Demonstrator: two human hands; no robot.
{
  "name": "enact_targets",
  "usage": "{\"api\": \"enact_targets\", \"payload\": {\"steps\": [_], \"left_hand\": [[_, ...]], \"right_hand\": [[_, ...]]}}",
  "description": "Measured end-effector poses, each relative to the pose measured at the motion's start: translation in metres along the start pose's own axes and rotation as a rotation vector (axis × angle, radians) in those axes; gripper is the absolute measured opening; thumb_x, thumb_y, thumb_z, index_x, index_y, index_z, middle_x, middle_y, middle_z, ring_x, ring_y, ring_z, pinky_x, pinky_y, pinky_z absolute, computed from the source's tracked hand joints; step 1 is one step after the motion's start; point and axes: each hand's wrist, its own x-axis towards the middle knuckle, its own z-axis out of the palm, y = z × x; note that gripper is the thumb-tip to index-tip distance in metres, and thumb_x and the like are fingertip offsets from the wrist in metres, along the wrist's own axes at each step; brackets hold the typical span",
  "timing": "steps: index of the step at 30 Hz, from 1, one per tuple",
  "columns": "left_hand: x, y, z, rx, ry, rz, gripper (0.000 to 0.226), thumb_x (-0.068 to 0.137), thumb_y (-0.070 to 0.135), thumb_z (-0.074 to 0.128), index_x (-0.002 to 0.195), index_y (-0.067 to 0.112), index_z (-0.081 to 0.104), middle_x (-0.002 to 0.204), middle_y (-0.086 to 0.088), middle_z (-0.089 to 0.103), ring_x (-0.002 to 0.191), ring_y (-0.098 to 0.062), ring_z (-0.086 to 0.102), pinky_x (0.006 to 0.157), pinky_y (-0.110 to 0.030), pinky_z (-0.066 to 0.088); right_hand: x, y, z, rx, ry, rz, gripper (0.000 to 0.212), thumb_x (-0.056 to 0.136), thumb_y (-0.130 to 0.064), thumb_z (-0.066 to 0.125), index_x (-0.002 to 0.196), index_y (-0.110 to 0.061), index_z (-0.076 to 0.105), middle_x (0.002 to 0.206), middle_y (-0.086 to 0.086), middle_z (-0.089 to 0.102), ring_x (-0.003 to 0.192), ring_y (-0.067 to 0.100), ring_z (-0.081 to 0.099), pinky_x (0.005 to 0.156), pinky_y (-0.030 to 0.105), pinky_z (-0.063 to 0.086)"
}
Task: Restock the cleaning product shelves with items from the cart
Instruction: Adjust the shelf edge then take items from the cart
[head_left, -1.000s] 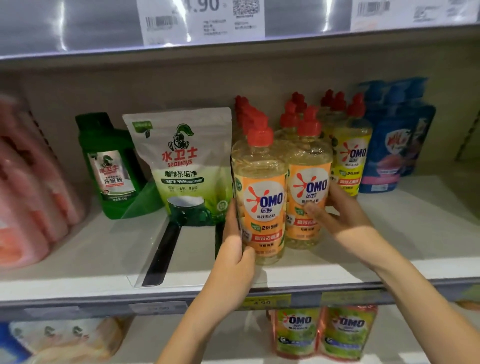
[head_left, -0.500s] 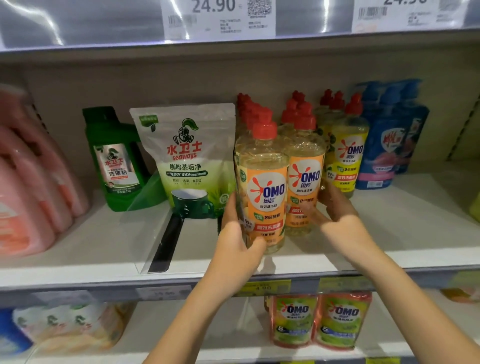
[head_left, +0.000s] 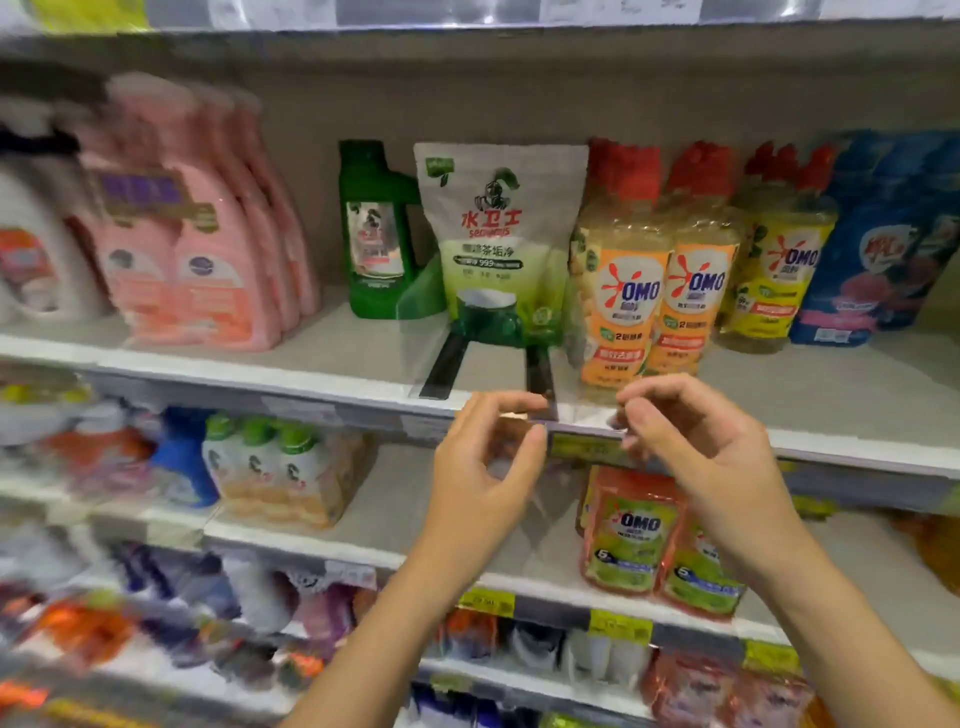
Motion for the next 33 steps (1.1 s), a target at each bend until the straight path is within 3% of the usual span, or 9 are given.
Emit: {"api": "enact_targets", "payload": {"steps": [6,10,14,18,20,22,25,28,33], "left_hand": [[-0.110,-0.031,-0.072,0.174,0.109,-0.315,0.010,0.089,0.024,0.057,0.080,0.024,0.057,0.072,0.009,0.056,0.069,-0.010,0.054,0.066,-0.022,0.042],[-0.171,-0.040,-0.135,0.289,0.226,-0.522,0.020,0.091,0.016,0.061,0.076,0.027,0.053,0.066,0.013,0.052,0.063,0.002,0.049,0.063,-0.012,0.037],[-0.237,-0.036,-0.196,0.361,0.441,-0.717,0.017,0.092,0.007,0.060,0.078,0.017,0.056,0.066,0.011,0.052,0.059,0.002,0.049,0.059,-0.009,0.035],[-0.313,-0.028,-0.250,0.440,0.651,-0.879,0.025,0.090,0.007,0.061,0.077,0.027,0.054,0.074,0.012,0.056,0.064,0.000,0.051,0.062,-0.014,0.040],[-0.350,-0.023,-0.274,0.459,0.739,-0.974,0.023,0.089,0.008,0.061,0.080,0.029,0.055,0.079,0.010,0.059,0.067,-0.004,0.053,0.065,-0.022,0.045],[-0.386,-0.017,-0.295,0.497,0.795,-1.058,0.012,0.087,0.012,0.063,0.087,0.023,0.059,0.085,0.008,0.058,0.076,-0.007,0.054,0.072,-0.023,0.043],[-0.436,-0.010,-0.322,0.907,0.721,-1.129,0.027,0.077,0.008,0.069,0.103,0.011,0.061,0.103,-0.004,0.057,0.097,-0.019,0.052,0.083,-0.023,0.037],[-0.472,-0.003,-0.342,1.290,0.616,-1.158,0.040,0.062,0.010,0.074,0.100,0.013,0.062,0.111,-0.009,0.059,0.107,-0.029,0.046,0.088,-0.037,0.041],[-0.499,0.007,-0.364,1.277,0.555,-1.363,0.023,0.066,0.027,0.059,0.085,0.021,0.068,0.117,-0.002,0.064,0.123,-0.036,0.049,0.098,-0.047,0.042]], "right_hand": [[-0.036,0.023,0.089,0.122,-0.275,0.149,0.016,0.080,-0.033,0.060,0.082,-0.019,0.067,0.070,0.000,0.066,0.057,0.006,0.053,0.053,0.016,0.043],[-0.057,0.034,0.156,0.143,-0.549,0.229,0.047,0.074,-0.064,0.065,0.087,-0.019,0.068,0.070,0.007,0.063,0.054,0.009,0.047,0.050,0.018,0.042],[-0.080,0.043,0.235,0.192,-0.806,0.362,0.009,0.090,-0.018,0.061,0.087,-0.011,0.065,0.061,-0.002,0.060,0.049,0.006,0.045,0.045,0.013,0.038],[-0.123,0.048,0.326,0.191,-1.133,0.385,0.017,0.080,-0.023,0.065,0.086,-0.007,0.064,0.065,-0.003,0.065,0.055,0.004,0.054,0.052,0.010,0.042],[-0.150,0.052,0.372,0.151,-1.297,0.403,0.002,0.085,-0.009,0.064,0.084,-0.008,0.063,0.065,0.002,0.061,0.055,0.007,0.053,0.049,0.012,0.041],[-0.181,0.056,0.412,0.093,-1.449,0.397,0.009,0.089,-0.002,0.062,0.083,-0.010,0.062,0.065,0.003,0.056,0.051,0.005,0.051,0.046,0.015,0.040],[-0.230,0.060,0.463,0.018,-1.590,0.414,0.012,0.088,0.000,0.063,0.086,-0.012,0.062,0.067,0.002,0.054,0.053,0.004,0.052,0.048,0.020,0.044],[-0.281,0.062,0.507,-0.047,-1.691,0.450,0.017,0.090,0.002,0.060,0.087,-0.014,0.058,0.070,0.006,0.054,0.052,0.005,0.055,0.046,0.020,0.048],[-0.368,0.056,0.561,-0.217,-1.766,0.657,0.007,0.093,-0.011,0.057,0.099,-0.014,0.054,0.076,0.006,0.057,0.062,0.018,0.055,0.053,0.028,0.046]]}}
